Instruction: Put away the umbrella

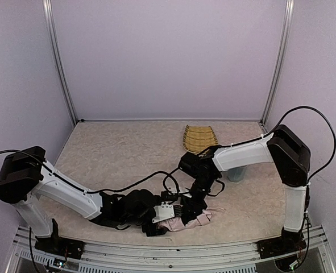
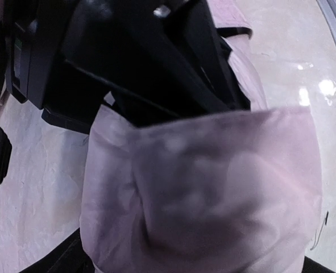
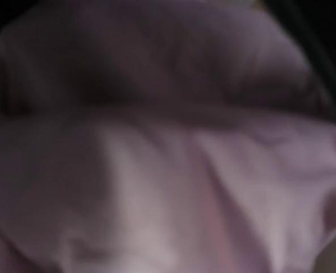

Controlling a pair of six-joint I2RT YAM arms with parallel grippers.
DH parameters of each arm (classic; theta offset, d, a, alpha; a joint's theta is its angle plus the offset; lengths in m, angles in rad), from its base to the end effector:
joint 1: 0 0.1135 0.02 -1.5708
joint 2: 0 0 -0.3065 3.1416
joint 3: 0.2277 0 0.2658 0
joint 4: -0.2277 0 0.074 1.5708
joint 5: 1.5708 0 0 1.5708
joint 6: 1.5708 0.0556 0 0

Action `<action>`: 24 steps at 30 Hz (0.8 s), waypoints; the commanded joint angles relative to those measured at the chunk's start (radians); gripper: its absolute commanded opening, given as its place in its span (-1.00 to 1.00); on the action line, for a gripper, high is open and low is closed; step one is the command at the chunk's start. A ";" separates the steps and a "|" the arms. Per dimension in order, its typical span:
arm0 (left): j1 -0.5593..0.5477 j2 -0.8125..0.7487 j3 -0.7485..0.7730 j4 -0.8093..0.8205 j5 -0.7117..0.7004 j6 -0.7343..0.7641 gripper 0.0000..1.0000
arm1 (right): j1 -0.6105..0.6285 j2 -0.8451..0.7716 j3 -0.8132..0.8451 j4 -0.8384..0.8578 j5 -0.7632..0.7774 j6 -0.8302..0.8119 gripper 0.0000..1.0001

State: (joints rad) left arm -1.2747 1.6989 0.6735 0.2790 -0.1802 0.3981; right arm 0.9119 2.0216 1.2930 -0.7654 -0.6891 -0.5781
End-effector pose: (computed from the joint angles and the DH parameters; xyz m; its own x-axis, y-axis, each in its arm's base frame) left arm 0.1085 -0.3216 0.1399 0.1673 0.7587 -0.6296 0.9088 0.1288 0.3968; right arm 0.2143 0.3345 0.1452 -0.1615 -0.8974 -0.4107 -0.8697 -0.0673 0.4890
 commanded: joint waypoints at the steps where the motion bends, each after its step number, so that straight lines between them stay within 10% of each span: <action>1: 0.040 0.061 0.028 0.026 0.046 -0.053 0.72 | 0.001 -0.008 -0.059 0.137 0.013 0.049 -0.42; 8: 0.073 0.120 0.024 0.086 0.202 -0.090 0.27 | -0.001 -0.084 -0.151 0.415 0.022 0.156 -0.39; 14: 0.088 0.102 -0.044 0.122 0.206 -0.125 -0.18 | -0.010 -0.167 -0.238 0.539 0.103 0.224 0.14; 24: 0.112 0.072 -0.090 0.150 0.183 -0.116 -0.35 | -0.015 -0.444 -0.403 0.647 0.307 0.329 0.79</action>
State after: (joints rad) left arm -1.1782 1.7664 0.6163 0.4866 0.0135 0.2905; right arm 0.8974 1.7191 0.9188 -0.1951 -0.5003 -0.3058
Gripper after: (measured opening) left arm 0.440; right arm 0.888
